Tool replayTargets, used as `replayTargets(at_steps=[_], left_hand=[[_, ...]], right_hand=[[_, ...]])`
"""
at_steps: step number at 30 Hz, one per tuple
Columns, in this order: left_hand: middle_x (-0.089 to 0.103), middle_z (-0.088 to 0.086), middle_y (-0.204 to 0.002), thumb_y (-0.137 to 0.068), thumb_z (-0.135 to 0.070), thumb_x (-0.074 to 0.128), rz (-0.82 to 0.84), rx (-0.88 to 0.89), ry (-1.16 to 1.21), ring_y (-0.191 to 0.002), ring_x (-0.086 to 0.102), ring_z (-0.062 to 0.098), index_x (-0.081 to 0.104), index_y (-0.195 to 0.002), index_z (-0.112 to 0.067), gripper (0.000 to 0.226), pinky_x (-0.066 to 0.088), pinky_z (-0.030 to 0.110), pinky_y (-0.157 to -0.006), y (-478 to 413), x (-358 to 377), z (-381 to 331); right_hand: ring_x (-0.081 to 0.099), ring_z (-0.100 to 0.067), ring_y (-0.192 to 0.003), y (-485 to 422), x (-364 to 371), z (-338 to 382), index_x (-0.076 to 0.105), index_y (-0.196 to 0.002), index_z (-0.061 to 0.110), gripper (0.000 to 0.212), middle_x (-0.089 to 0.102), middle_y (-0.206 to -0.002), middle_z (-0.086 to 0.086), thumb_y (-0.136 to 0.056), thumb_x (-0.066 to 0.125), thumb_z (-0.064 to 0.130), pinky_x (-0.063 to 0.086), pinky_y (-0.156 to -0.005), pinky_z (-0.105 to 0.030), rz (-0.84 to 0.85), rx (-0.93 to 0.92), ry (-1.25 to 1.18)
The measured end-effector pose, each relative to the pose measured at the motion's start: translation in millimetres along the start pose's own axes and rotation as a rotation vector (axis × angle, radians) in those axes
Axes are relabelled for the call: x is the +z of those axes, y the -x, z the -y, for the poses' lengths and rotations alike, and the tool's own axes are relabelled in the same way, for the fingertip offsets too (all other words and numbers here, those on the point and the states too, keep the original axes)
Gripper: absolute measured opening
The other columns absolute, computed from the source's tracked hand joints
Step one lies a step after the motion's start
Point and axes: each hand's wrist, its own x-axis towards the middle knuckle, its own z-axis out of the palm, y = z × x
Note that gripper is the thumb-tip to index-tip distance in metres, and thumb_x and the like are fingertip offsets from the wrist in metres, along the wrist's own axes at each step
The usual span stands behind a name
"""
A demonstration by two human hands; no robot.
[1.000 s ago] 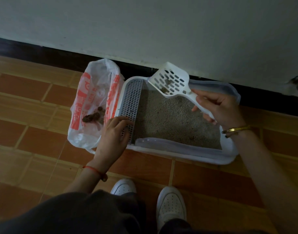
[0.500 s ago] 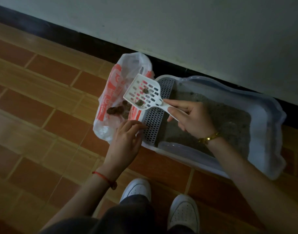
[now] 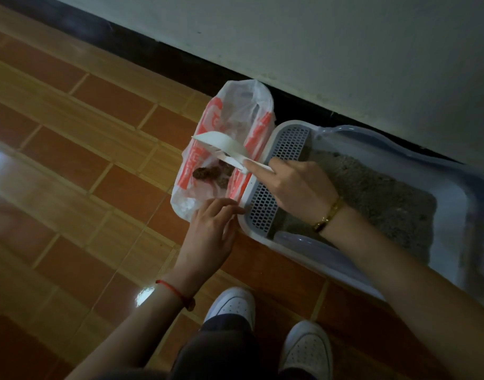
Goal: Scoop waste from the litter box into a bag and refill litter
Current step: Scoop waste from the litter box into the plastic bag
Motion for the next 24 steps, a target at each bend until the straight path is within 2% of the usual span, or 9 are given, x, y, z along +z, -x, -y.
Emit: replayTargets(at_steps=[4,10,12,14,16,17,20,24], left_hand=[[0.059,-0.001,-0.127,-0.093,-0.018,0.051,0.016,0.007,0.006,-0.12,0.049,0.016,0.065,-0.118,-0.019,0.029,0.048,0.041,-0.096,-0.9,-0.8,-3.6],[0.059,-0.001,-0.127,-0.092,-0.019,0.052,0.031,0.039,0.03,-0.12,0.05,0.017,0.064,-0.119,-0.02,0.03,0.049,0.045,-0.093,-3.9,1.1,-9.0],[0.059,0.0,-0.127,-0.092,-0.016,0.055,0.024,0.052,0.039,-0.12,0.051,0.018,0.064,-0.118,-0.019,0.028,0.05,0.045,-0.092,-6.3,2.7,-11.3],[0.06,0.001,-0.125,-0.093,-0.011,0.056,0.009,0.077,0.05,-0.118,0.052,0.019,0.065,-0.117,-0.017,0.026,0.05,0.046,-0.091,-10.0,4.6,-14.5],[0.06,0.001,-0.124,-0.094,-0.009,0.054,0.008,0.106,0.061,-0.117,0.053,0.019,0.065,-0.116,-0.017,0.026,0.05,0.046,-0.091,-14.7,6.4,-19.6],[0.059,0.001,-0.123,-0.094,-0.009,0.053,0.011,0.119,0.065,-0.117,0.054,0.02,0.065,-0.116,-0.017,0.026,0.05,0.045,-0.091,-17.0,7.7,-22.3],[0.058,0.001,-0.125,-0.095,-0.018,0.045,0.036,0.15,0.059,-0.119,0.052,0.02,0.064,-0.117,-0.018,0.029,0.048,0.045,-0.094,-23.6,11.1,-31.9],[0.059,0.002,-0.127,-0.093,-0.024,0.038,0.067,0.194,0.042,-0.121,0.051,0.02,0.064,-0.118,-0.018,0.036,0.047,0.042,-0.098,-32.1,17.3,-44.4]], right_hand=[[0.052,-0.018,-0.042,2.2,-1.5,1.1,0.062,-0.125,0.011,0.046,0.059,-0.066,-0.01,-0.081,0.049,0.005,0.037,-0.039,-0.022,-0.006,0.022,0.009],[0.054,-0.017,-0.047,16.8,-9.5,-10.9,0.055,-0.133,0.017,0.047,0.062,-0.072,-0.008,-0.087,0.066,0.016,0.037,-0.042,-0.022,-0.003,0.166,-0.094],[0.055,-0.017,-0.051,22.0,-15.8,-17.1,0.058,-0.13,0.019,0.041,0.065,-0.075,-0.007,-0.09,0.063,0.021,0.037,-0.045,-0.021,-0.035,0.278,-0.197],[0.062,-0.017,-0.061,30.7,-24.6,-24.3,0.06,-0.128,0.022,0.036,0.072,-0.083,-0.006,-0.091,0.06,0.024,0.044,-0.051,-0.022,-0.084,0.439,-0.358],[0.067,-0.011,-0.07,44.4,-33.0,-31.4,0.062,-0.125,0.024,0.034,0.075,-0.092,-0.001,-0.091,0.06,0.026,0.054,-0.059,-0.026,-0.149,0.611,-0.524],[0.067,-0.005,-0.069,52.7,-37.2,-35.0,0.063,-0.123,0.023,0.033,0.075,-0.09,0.001,-0.091,0.061,0.026,0.055,-0.062,-0.021,-0.173,0.675,-0.582],[0.06,0.005,-0.054,81.6,-50.9,-43.1,0.065,-0.12,0.018,0.029,0.072,-0.079,0.005,-0.091,0.062,0.021,0.047,-0.052,-0.009,-0.175,0.846,-0.712],[0.05,-0.004,-0.039,129.3,-67.2,-49.4,0.066,-0.116,0.016,0.026,0.071,-0.071,0.001,-0.091,0.061,0.018,0.04,-0.039,-0.012,-0.12,1.084,-0.889]])
